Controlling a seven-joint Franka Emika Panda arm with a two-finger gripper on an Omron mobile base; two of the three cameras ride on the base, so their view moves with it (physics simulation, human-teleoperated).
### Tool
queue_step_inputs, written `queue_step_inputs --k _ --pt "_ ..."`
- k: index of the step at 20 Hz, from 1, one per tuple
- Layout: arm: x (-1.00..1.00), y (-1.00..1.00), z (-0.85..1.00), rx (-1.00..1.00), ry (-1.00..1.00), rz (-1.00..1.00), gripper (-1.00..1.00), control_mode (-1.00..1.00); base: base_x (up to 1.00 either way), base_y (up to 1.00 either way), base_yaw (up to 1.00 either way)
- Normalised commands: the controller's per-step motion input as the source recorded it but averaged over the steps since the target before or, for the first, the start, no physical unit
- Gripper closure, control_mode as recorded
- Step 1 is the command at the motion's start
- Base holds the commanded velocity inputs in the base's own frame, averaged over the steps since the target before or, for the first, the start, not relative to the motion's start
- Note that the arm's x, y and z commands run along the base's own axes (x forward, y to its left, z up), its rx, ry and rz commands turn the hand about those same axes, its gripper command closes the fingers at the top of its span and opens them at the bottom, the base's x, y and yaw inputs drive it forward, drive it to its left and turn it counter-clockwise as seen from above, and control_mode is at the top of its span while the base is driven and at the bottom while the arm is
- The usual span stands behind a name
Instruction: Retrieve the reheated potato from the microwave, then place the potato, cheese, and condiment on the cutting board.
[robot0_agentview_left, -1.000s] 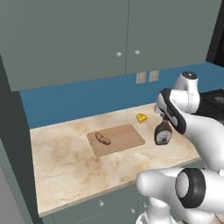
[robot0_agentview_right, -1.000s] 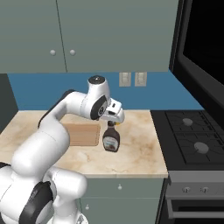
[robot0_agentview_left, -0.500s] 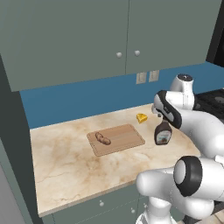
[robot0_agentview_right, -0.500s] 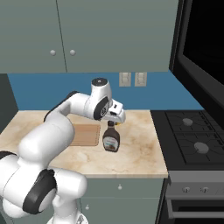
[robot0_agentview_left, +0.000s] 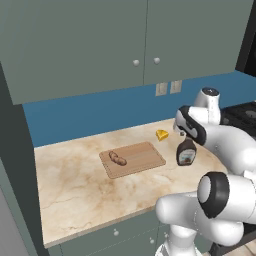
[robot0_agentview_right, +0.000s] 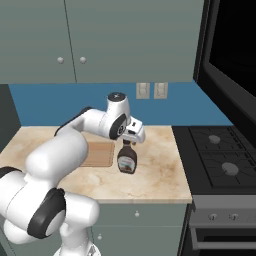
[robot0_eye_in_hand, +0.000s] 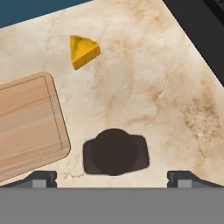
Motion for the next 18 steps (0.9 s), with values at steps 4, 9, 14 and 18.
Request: queue_step_inputs --k 4,9,14,18 --pt "0.06 0.00 -0.17 0.00 0.00 0.00 -1.00 -1.00 0.00 0.00 0.00" --pt "0.06 0.00 -0.11 0.00 0.00 0.00 -1.00 -1.00 0.00 0.00 0.00" --pt "0.01 -0.02 -0.09 -0.01 -0.01 0.00 -1.00 -1.00 0.00 0.00 0.00" --pt "0.03 -0.02 -0.06 -0.03 -0.01 0.00 -1.00 -1.00 0.00 0.00 0.00"
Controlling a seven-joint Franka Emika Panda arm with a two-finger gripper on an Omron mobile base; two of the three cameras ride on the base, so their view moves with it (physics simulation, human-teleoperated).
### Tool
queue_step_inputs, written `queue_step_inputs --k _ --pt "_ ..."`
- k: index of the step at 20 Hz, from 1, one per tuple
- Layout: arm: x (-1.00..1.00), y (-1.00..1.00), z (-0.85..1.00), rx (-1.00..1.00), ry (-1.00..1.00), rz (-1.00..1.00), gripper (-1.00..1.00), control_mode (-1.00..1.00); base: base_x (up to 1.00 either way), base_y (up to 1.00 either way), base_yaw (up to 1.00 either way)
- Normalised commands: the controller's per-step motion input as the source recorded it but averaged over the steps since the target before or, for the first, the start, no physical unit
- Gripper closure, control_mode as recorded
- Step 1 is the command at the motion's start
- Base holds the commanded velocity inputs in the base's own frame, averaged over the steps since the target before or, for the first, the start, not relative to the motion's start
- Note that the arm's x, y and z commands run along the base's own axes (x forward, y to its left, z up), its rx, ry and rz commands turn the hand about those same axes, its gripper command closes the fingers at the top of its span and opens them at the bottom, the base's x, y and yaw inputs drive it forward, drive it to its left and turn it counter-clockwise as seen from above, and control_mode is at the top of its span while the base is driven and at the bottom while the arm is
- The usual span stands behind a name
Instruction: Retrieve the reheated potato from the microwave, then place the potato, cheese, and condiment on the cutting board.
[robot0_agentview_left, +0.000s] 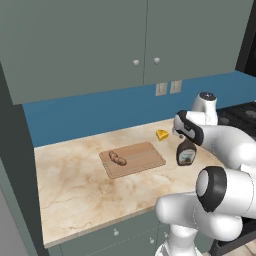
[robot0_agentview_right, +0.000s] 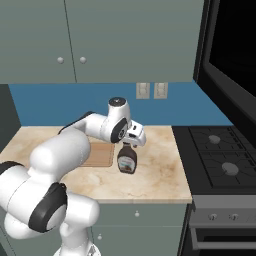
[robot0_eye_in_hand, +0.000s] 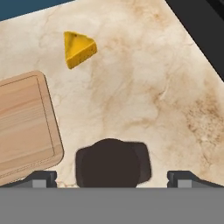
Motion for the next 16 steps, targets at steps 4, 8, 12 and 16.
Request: queue_step_inputs --k 4,8,12,16 --pt "0.01 -0.04 0.00 -0.01 0.00 0.00 -1.00 -1.00 0.00 0.00 0.00" --pt "0.06 0.00 0.00 0.00 0.00 0.00 -1.00 -1.00 0.00 0.00 0.00" --pt "0.11 0.00 0.00 0.00 0.00 0.00 -1.00 -1.00 0.00 0.00 0.00" --pt "0.16 0.00 -0.01 0.00 0.00 0.00 -1.00 -1.00 0.00 0.00 0.00"
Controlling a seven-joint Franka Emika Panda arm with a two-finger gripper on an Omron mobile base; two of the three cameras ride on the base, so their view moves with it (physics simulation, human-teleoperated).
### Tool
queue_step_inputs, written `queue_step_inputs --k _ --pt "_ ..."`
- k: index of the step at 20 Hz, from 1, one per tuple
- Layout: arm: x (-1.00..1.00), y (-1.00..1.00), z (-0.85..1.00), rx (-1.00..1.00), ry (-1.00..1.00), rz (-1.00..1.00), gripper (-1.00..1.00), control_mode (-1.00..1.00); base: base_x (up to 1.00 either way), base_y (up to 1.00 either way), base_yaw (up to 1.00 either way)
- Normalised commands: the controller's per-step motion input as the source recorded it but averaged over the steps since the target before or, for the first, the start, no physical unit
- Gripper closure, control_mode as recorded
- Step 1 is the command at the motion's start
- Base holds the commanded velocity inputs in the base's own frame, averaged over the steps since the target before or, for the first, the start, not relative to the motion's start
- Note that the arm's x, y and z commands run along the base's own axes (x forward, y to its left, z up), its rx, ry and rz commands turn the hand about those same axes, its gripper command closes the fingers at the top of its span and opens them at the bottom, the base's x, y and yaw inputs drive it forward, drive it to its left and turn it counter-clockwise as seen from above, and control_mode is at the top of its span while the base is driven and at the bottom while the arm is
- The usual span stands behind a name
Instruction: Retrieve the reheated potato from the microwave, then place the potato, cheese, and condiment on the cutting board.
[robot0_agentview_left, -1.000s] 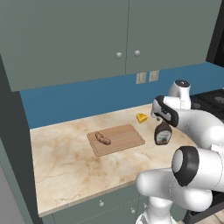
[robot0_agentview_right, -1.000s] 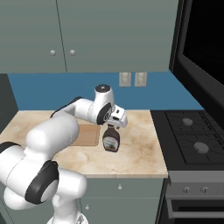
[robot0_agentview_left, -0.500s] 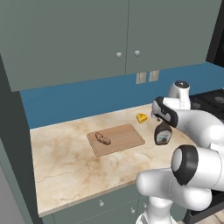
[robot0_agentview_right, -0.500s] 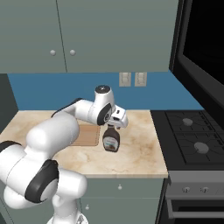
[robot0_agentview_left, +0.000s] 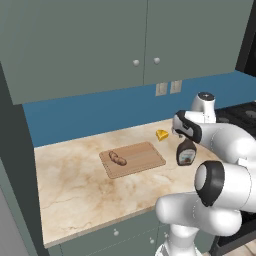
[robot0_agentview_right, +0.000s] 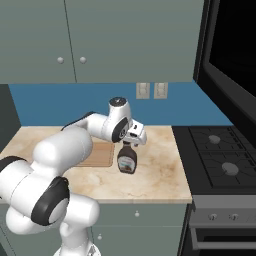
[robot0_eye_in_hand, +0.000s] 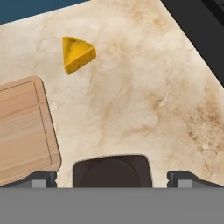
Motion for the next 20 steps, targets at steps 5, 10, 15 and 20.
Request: queue_step_inputs --k 5,10,15,20 --pt "0.06 0.00 0.00 0.00 0.00 0.00 -1.00 -1.00 0.00 0.00 0.00" --pt "-0.06 0.00 -0.02 0.00 0.00 0.00 -1.00 -1.00 0.00 0.00 0.00" --pt "-0.01 0.00 -0.05 0.00 0.00 0.00 -1.00 -1.00 0.00 0.00 0.00" --pt "-0.01 0.00 -0.04 0.00 0.00 0.00 1.00 -1.00 0.00 0.00 0.00"
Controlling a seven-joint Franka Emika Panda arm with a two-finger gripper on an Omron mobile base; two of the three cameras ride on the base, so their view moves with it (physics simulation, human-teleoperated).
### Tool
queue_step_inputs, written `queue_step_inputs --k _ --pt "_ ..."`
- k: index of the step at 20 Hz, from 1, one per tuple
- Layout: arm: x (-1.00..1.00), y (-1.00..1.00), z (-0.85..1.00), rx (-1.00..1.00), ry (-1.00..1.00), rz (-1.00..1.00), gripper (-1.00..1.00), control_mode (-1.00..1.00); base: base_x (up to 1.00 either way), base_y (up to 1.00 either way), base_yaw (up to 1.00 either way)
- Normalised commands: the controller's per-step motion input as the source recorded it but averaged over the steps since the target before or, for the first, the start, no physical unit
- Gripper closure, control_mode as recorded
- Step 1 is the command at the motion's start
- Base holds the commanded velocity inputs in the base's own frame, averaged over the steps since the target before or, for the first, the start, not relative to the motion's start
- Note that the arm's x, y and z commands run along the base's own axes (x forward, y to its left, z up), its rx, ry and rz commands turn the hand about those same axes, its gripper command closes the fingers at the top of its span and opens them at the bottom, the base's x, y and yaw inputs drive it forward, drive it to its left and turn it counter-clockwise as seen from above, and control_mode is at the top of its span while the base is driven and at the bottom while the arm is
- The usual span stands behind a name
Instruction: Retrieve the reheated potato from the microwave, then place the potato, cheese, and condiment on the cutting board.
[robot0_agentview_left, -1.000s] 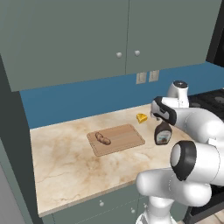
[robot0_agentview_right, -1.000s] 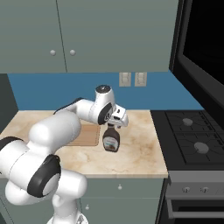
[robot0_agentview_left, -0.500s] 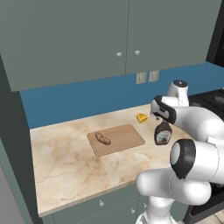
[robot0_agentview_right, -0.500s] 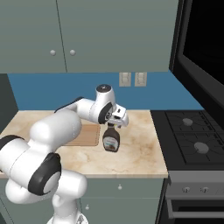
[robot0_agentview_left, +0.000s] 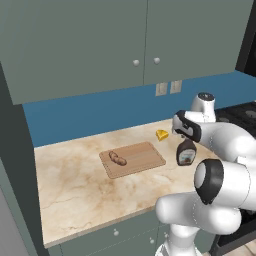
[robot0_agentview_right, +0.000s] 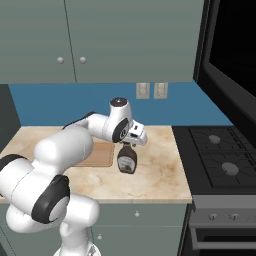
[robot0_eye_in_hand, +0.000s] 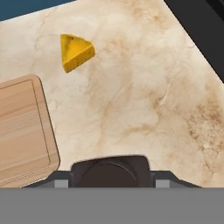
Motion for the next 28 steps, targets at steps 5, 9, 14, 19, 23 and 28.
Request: queue_step_inputs --k 5,9,14,19,23,28 --pt "0.00 0.00 -0.04 0.00 0.00 0.00 1.00 -1.00 0.00 0.00 0.00" --pt "0.00 0.00 -0.01 0.00 0.00 0.00 1.00 -1.00 0.00 0.00 0.00" --pt "-0.14 0.18 0.33 0.03 -0.01 0.00 1.00 -1.00 0.00 0.00 0.00" --pt "-0.20 0.47 0.40 0.06 0.00 0.00 1.00 -1.00 0.00 0.00 0.00" --pt "-0.19 0.61 0.23 0.00 0.00 0.00 1.00 -1.00 0.00 0.00 0.00" --pt "-0.04 0.76 0.04 -0.01 -0.07 0.00 1.00 -1.00 0.00 0.00 0.00"
